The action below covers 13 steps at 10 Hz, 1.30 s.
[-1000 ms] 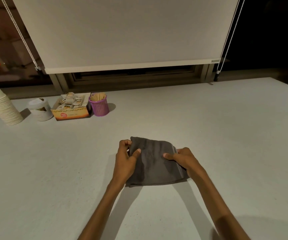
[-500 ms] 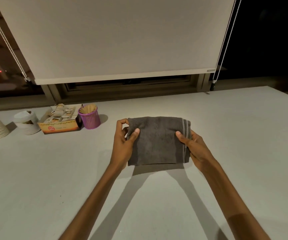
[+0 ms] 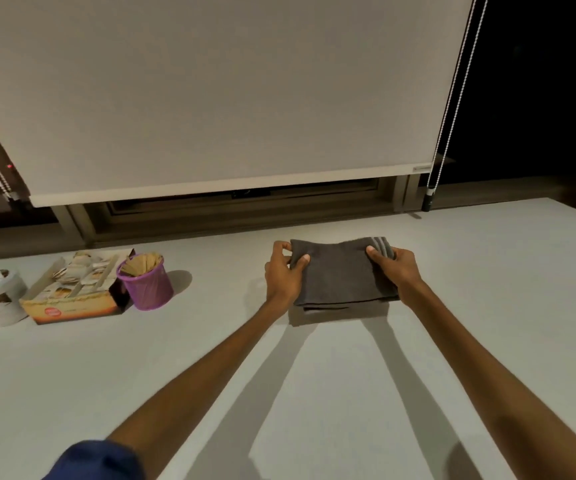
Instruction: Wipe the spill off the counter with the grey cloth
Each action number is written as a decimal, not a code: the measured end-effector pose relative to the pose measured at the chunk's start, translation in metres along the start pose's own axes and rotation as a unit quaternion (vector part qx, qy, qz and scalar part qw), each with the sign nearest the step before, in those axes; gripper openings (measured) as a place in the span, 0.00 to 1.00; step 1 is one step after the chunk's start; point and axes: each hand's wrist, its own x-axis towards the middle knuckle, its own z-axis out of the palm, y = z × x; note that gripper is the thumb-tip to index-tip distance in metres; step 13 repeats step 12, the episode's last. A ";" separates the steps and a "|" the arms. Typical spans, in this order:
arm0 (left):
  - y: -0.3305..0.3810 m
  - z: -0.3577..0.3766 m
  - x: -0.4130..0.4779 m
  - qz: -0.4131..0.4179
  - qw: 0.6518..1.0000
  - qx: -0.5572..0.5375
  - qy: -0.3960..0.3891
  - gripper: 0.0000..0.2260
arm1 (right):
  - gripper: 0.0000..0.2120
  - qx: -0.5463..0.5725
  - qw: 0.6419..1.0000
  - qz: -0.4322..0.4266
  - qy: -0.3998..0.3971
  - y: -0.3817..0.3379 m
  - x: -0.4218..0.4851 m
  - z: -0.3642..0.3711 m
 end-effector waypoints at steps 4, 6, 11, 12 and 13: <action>-0.059 0.051 0.054 -0.062 0.990 0.128 -0.005 0.14 | 0.22 -0.140 0.989 -0.003 0.048 0.041 0.089 0.014; -0.068 0.056 0.058 -0.013 0.977 0.208 -0.041 0.14 | 0.23 -0.269 0.960 -0.062 0.056 0.047 0.095 0.023; -0.078 0.045 0.052 0.085 0.845 0.522 -0.073 0.24 | 0.15 -0.499 0.844 -0.185 0.070 0.059 0.083 0.035; -0.078 0.040 0.052 0.076 0.860 0.499 -0.069 0.25 | 0.15 -0.491 0.853 -0.166 0.063 0.055 0.084 0.036; -0.078 0.040 0.052 0.076 0.860 0.499 -0.069 0.25 | 0.15 -0.491 0.853 -0.166 0.063 0.055 0.084 0.036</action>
